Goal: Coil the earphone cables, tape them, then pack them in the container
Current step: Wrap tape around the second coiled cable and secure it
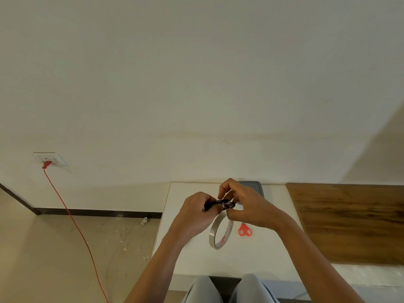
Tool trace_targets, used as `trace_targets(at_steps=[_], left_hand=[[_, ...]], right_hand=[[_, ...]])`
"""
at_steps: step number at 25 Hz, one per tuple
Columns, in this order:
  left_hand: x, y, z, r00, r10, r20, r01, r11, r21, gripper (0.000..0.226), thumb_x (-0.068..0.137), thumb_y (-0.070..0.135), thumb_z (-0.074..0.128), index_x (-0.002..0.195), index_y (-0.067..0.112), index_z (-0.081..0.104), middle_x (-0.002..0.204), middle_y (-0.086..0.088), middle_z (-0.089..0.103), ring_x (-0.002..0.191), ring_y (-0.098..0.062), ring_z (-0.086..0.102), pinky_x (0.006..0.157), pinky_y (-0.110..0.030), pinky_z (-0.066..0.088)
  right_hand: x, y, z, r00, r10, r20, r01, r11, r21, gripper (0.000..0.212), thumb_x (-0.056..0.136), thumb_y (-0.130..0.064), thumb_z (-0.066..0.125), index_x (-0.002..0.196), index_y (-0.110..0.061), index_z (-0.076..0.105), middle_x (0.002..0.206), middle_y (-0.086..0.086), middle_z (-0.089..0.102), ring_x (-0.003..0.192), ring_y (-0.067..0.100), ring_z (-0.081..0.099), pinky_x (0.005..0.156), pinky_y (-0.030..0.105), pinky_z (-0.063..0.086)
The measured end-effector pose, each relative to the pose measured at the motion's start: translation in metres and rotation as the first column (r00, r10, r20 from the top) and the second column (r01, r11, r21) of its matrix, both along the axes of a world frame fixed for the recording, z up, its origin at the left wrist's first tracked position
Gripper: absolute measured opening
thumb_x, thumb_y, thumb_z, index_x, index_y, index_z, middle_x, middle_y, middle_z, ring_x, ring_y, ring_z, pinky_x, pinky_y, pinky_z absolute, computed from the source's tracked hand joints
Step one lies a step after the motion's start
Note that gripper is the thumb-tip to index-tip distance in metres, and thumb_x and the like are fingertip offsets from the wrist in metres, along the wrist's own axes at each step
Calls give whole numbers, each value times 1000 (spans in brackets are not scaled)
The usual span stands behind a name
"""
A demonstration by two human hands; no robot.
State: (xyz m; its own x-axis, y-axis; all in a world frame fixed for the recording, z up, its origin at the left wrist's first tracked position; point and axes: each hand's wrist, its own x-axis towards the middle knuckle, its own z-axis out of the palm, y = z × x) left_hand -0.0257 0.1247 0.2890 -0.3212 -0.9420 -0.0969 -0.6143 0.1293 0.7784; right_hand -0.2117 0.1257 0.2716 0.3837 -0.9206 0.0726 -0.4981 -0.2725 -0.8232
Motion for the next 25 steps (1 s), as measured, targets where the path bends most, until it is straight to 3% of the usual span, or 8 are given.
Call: trace_targets(at_steps=[4, 8, 10, 12, 15, 18, 22, 25], left_hand=[[2, 3, 2, 997, -22, -80, 31, 993, 113, 13, 87, 32, 62, 82, 21, 66, 80, -10, 70, 64, -12, 56, 62, -28, 43], [4, 6, 3, 961, -56, -270, 135, 949, 285, 17, 91, 31, 63, 92, 17, 73, 65, 14, 68, 62, 4, 61, 59, -8, 44], [4, 6, -1, 955, -20, -296, 119, 941, 318, 22, 94, 30, 59, 95, 13, 73, 53, 18, 57, 52, 5, 52, 53, -4, 39], [3, 6, -4, 949, 63, -309, 46, 941, 334, 23, 94, 29, 59, 90, 12, 73, 50, 15, 49, 47, 2, 45, 48, -4, 37], [-2, 6, -10, 919, 207, -335, -91, 939, 331, 20, 92, 26, 62, 81, 13, 73, 46, 15, 51, 46, 0, 49, 45, -4, 37], [-8, 3, -19, 895, 321, -311, -220, 922, 319, 20, 91, 25, 63, 77, 14, 73, 48, 14, 54, 53, -5, 52, 47, -7, 41], [-11, -3, -40, 816, 484, -317, -311, 828, 466, 26, 91, 24, 62, 82, 2, 72, 53, 3, 45, 58, -17, 42, 39, -10, 34], [-12, -8, -57, 764, 559, -322, -340, 773, 536, 23, 91, 23, 63, 72, 11, 69, 46, 7, 47, 56, -14, 42, 41, -13, 33]], right_hand=[[-3, 1, 0, 922, -16, 388, -103, 954, 283, 41, 70, -6, 60, 103, -28, 54, 107, -5, 61, 83, 18, 60, 77, 29, 53], [-6, 3, -5, 697, -120, 707, -262, 875, 406, 29, 84, 1, 50, 107, -15, 55, 107, 8, 59, 85, 25, 55, 78, 34, 49], [-3, 5, -10, 713, -136, 688, -225, 885, 408, 27, 86, 1, 44, 103, -14, 58, 104, 6, 60, 86, 21, 57, 76, 32, 50], [-1, 5, -14, 807, -116, 579, -117, 930, 349, 28, 87, -1, 44, 97, -18, 62, 101, 1, 61, 88, 18, 60, 80, 30, 52], [2, 4, -21, 906, -144, 399, 61, 975, 213, 27, 94, -5, 46, 100, -25, 64, 103, -3, 67, 101, 19, 66, 92, 30, 53], [10, 5, -33, 892, -251, 375, 196, 964, 178, 28, 95, -8, 53, 101, -33, 64, 105, -8, 68, 102, 15, 66, 90, 25, 54], [15, 4, -72, 821, -474, 319, 446, 880, 161, 22, 91, -24, 63, 106, -39, 57, 107, -19, 66, 99, -2, 64, 80, 14, 52], [4, 5, -128, 739, -656, 152, 603, 746, 284, 11, 92, -24, 62, 101, -28, 57, 100, -10, 66, 90, 8, 64, 76, 19, 53]])
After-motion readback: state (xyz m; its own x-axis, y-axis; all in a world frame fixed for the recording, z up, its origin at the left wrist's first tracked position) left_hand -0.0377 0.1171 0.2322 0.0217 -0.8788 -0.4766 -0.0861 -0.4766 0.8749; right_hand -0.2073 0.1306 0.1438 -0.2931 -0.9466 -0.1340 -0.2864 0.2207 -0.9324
